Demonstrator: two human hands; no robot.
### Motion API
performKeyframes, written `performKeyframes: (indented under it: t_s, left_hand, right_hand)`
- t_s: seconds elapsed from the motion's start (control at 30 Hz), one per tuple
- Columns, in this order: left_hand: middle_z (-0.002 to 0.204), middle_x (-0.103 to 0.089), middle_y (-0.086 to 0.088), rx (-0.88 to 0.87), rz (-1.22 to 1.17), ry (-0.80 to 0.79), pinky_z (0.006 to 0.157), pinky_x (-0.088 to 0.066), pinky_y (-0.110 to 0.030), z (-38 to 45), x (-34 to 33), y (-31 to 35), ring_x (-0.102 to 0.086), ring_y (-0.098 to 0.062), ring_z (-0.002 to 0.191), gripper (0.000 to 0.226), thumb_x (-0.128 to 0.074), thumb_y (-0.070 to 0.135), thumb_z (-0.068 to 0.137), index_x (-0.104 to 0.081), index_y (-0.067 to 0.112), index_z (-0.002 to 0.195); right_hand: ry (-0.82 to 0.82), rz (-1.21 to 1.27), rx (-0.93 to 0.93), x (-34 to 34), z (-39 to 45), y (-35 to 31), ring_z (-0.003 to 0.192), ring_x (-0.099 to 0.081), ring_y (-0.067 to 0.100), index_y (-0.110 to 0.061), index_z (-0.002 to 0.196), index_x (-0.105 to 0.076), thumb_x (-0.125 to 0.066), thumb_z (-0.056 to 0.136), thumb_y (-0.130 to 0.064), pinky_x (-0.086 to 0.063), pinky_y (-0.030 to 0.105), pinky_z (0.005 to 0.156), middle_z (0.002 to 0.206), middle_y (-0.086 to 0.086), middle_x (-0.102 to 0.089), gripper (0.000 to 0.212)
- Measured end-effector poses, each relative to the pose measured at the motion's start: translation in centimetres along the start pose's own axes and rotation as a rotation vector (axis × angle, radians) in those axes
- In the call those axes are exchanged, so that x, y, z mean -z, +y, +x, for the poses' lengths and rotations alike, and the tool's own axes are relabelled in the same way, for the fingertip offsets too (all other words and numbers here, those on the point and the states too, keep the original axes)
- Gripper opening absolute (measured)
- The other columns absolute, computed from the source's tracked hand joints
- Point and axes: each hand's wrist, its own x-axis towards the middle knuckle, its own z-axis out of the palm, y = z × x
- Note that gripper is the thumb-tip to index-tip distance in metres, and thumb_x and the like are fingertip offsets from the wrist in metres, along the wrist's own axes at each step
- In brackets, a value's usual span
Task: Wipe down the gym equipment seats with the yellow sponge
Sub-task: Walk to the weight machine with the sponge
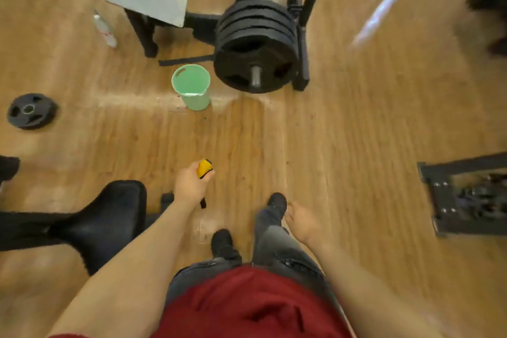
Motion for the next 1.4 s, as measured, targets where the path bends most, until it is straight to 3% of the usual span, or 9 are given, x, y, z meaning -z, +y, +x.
performKeyframes:
  t_s: [0.1,0.23,0.4,0.53,0.67,0.8,0.9,1.03,1.4]
  left_hand:
    - [0.113,-0.065,-0.012,-0.07,0.121,-0.13,0.071,-0.037,-0.029,-1.6,-4.4,3.8,-0.06,-0.03,0.101,0.043,-0.057,0.036,0.093,-0.054,0.011,0.128]
    - [0.113,-0.064,-0.01,-0.175,0.286,-0.268,0.068,-0.038,-0.028,-4.1,-11.2,9.4,-0.057,-0.024,0.091,0.047,-0.057,0.038,0.093,-0.05,0.014,0.133]
    - [0.112,-0.063,-0.008,-0.288,0.472,-0.421,0.069,-0.047,-0.033,-7.0,-21.5,16.1,-0.06,-0.026,0.094,0.051,-0.056,0.044,0.092,-0.049,0.014,0.133]
    - [0.106,-0.063,-0.009,-0.427,0.625,-0.515,0.069,-0.046,-0.033,-10.9,-29.7,22.0,-0.06,-0.028,0.095,0.043,-0.055,0.043,0.092,-0.053,0.012,0.123]
    - [0.105,-0.066,-0.018,-0.561,0.759,-0.587,0.074,-0.044,-0.034,-14.8,-36.7,28.0,-0.061,-0.034,0.099,0.036,-0.058,0.04,0.091,-0.06,0.006,0.106]
    - [0.097,-0.067,-0.019,-0.692,0.855,-0.677,0.066,-0.041,-0.034,-19.2,-43.5,33.4,-0.062,-0.035,0.093,0.031,-0.058,0.039,0.091,-0.057,0.008,0.088]
    - [0.102,-0.067,-0.018,-0.788,0.907,-0.772,0.069,-0.04,-0.033,-22.2,-49.2,36.3,-0.062,-0.035,0.097,0.034,-0.059,0.037,0.092,-0.061,0.006,0.106]
    - [0.122,-0.063,-0.014,-0.879,1.001,-0.888,0.088,-0.045,-0.032,-26.7,-57.1,40.0,-0.058,-0.032,0.111,0.047,-0.062,0.034,0.09,-0.053,0.009,0.129]
    - [0.104,-0.064,-0.006,-1.032,1.247,-1.093,0.081,-0.045,-0.033,-41.0,-80.8,54.2,-0.058,-0.023,0.093,0.033,-0.059,0.033,0.092,-0.057,0.008,0.113]
  right_hand:
    - [0.009,0.137,-0.203,-1.2,-4.4,7.0,0.103,-0.059,0.033,-0.01,0.12,-0.049,-0.039,0.097,-0.029,-0.042,0.032,0.079,0.111,0.014,-0.06,0.032]
    - [0.046,0.221,-0.309,-2.2,-9.0,14.0,0.116,-0.053,0.027,-0.009,0.13,-0.047,-0.041,0.099,-0.028,-0.038,0.03,0.092,0.128,0.011,-0.054,0.037]
    - [0.079,0.464,-0.471,-1.3,-13.0,23.9,0.116,-0.054,0.024,-0.012,0.131,-0.05,-0.044,0.097,-0.034,-0.037,0.027,0.092,0.126,0.009,-0.059,0.04]
    - [0.189,0.703,-0.643,0.1,-16.9,32.6,0.12,-0.052,0.024,-0.006,0.138,-0.043,-0.043,0.099,-0.026,-0.038,0.023,0.09,0.13,0.012,-0.057,0.044]
    - [0.284,0.945,-0.777,-1.4,-20.8,37.3,0.102,-0.058,0.021,-0.003,0.137,-0.043,-0.043,0.098,-0.02,-0.042,0.025,0.082,0.12,0.013,-0.062,0.043]
    - [0.308,1.13,-0.854,-4.8,-23.6,39.9,0.118,-0.054,0.024,-0.005,0.134,-0.046,-0.048,0.096,-0.022,-0.039,0.022,0.091,0.13,0.012,-0.057,0.042]
    - [0.336,1.271,-0.933,-6.7,-25.2,42.6,0.117,-0.054,0.025,-0.002,0.136,-0.043,-0.049,0.096,-0.018,-0.039,0.021,0.087,0.131,0.015,-0.056,0.043]
    - [0.402,1.408,-1.082,-7.9,-27.1,47.3,0.115,-0.056,0.026,-0.002,0.133,-0.047,-0.049,0.096,-0.017,-0.039,0.022,0.086,0.127,0.014,-0.059,0.041]
    - [0.391,1.551,-1.273,-7.6,-37.8,69.3,0.114,-0.057,0.023,-0.009,0.13,-0.052,-0.047,0.096,-0.024,-0.041,0.022,0.087,0.121,0.01,-0.063,0.038]
